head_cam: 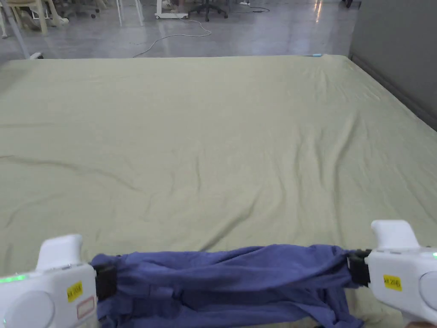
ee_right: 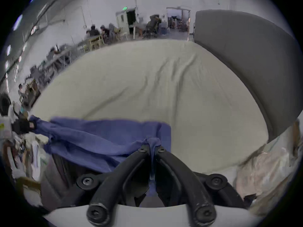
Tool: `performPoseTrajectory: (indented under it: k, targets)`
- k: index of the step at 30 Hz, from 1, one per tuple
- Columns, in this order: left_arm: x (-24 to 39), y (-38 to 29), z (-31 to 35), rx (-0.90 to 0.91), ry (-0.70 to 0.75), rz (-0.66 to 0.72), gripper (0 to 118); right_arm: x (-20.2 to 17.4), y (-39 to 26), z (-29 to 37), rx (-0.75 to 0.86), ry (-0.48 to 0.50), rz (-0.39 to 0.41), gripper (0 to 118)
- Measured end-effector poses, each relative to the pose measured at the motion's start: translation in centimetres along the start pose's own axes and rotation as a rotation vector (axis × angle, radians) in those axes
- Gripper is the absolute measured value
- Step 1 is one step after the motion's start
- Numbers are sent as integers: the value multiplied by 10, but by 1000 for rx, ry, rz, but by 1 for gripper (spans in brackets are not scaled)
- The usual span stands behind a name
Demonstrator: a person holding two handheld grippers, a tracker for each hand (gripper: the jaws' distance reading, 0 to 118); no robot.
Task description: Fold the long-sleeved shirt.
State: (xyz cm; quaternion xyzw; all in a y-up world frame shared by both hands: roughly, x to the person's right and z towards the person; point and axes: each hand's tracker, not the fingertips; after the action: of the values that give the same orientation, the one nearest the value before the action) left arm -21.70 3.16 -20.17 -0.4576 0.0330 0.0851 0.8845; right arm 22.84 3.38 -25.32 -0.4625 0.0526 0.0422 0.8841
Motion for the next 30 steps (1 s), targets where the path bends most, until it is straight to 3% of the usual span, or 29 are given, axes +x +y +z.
performPoseTrajectory:
  k: [5,7,12,13,14,15,16,17,22,23,25,26,27,28,30]
  targets:
    - [4,-28,-22,-149,54,-58,24,-10,-19,-36,-220,-41,95,2]
    - [3,-29,-36,-162,59,-67,24,-15,-20,-48,-187,-70,155,2]
    - [-6,-26,-43,-184,43,-31,23,-14,-19,-70,-254,-69,127,2]
    - [-8,-23,-40,-184,29,-14,26,-12,-18,-66,-260,-71,118,10]
    - [-10,-22,-35,-171,17,2,38,-10,-16,-58,-239,-78,96,29]
    - [-12,-21,-26,-132,-4,31,59,-9,-16,-47,-176,-83,42,63]
    - [-13,-19,-16,-91,-19,44,93,-9,-13,-35,-130,-94,27,106]
    - [-13,-17,-7,-45,-35,51,107,-10,-9,-25,-100,-111,34,118]
    - [-7,12,34,115,-62,39,105,-32,18,22,105,-139,81,115]
    - [-3,17,36,130,-41,26,91,-39,22,25,136,-121,83,106]
    - [2,24,39,176,-49,-23,69,-48,28,26,181,-79,69,101]
    - [4,26,39,195,-61,-28,39,-52,30,24,189,-66,62,84]
    - [6,30,36,171,-48,-28,0,-54,31,17,187,-63,57,42]
    - [6,33,39,138,-32,-58,0,-56,33,9,180,-77,54,0]
    - [4,42,47,146,-94,-83,0,-61,34,7,165,-39,72,0]
